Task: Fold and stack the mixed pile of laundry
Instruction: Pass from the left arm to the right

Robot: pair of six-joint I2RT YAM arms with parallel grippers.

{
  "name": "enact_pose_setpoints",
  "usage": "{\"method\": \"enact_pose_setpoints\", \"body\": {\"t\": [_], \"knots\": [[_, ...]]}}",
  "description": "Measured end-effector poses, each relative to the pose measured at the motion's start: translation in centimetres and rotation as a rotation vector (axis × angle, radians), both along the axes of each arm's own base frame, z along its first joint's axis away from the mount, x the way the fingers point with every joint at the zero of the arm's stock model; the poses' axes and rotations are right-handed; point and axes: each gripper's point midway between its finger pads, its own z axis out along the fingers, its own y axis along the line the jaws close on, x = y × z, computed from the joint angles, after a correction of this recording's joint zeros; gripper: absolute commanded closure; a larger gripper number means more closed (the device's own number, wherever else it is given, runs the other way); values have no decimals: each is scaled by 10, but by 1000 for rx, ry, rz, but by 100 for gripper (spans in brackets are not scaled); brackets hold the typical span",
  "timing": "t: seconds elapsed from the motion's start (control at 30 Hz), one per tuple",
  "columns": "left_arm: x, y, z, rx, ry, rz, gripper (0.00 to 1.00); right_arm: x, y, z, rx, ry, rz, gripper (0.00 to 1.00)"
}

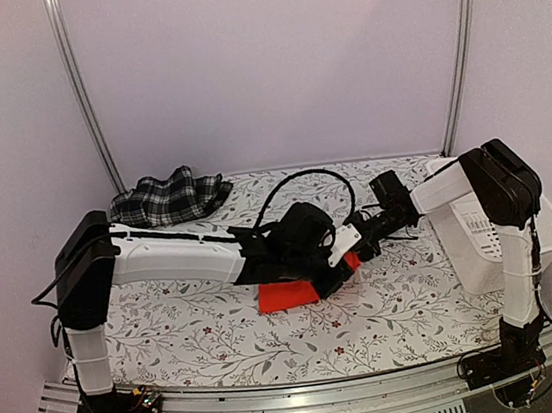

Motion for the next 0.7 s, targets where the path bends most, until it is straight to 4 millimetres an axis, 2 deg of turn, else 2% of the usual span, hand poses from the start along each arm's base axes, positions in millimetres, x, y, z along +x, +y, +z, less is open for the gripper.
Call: {"method": "enact_pose_setpoints", "body": {"t": [0.1, 0.2, 0.33, 0.37, 0.4, 0.43, 0.5, 0.57, 0.7], "knots": [[-3, 2, -4, 6, 12, -8, 100, 8, 4, -1, 5, 0, -7, 55], [-4, 2, -7, 8, 16, -11, 100, 13, 7, -5, 12, 4, -7, 65], [-5, 4, -8, 5, 13, -10, 99, 14, 8, -12, 17, 10, -6, 90], [-5, 5, -9, 7, 14, -10, 91, 14, 8, -14, 16, 9, -3, 96], [-5, 6, -8, 7, 13, -8, 73, 15, 8, -15, 12, 5, -1, 100], [-5, 7, -7, 2, 14, -1, 56, 16, 8, -16, 5, -4, 2, 100], [-4, 10, -4, -4, 14, 18, 36, 20, 7, -16, -19, -24, 6, 100], [-1, 17, 1, -16, 8, 58, 22, 25, 7, -14, -43, -51, 14, 100], [7, 45, 22, -65, 19, 177, 7, 44, 8, 5, -96, -150, 42, 100]]}}
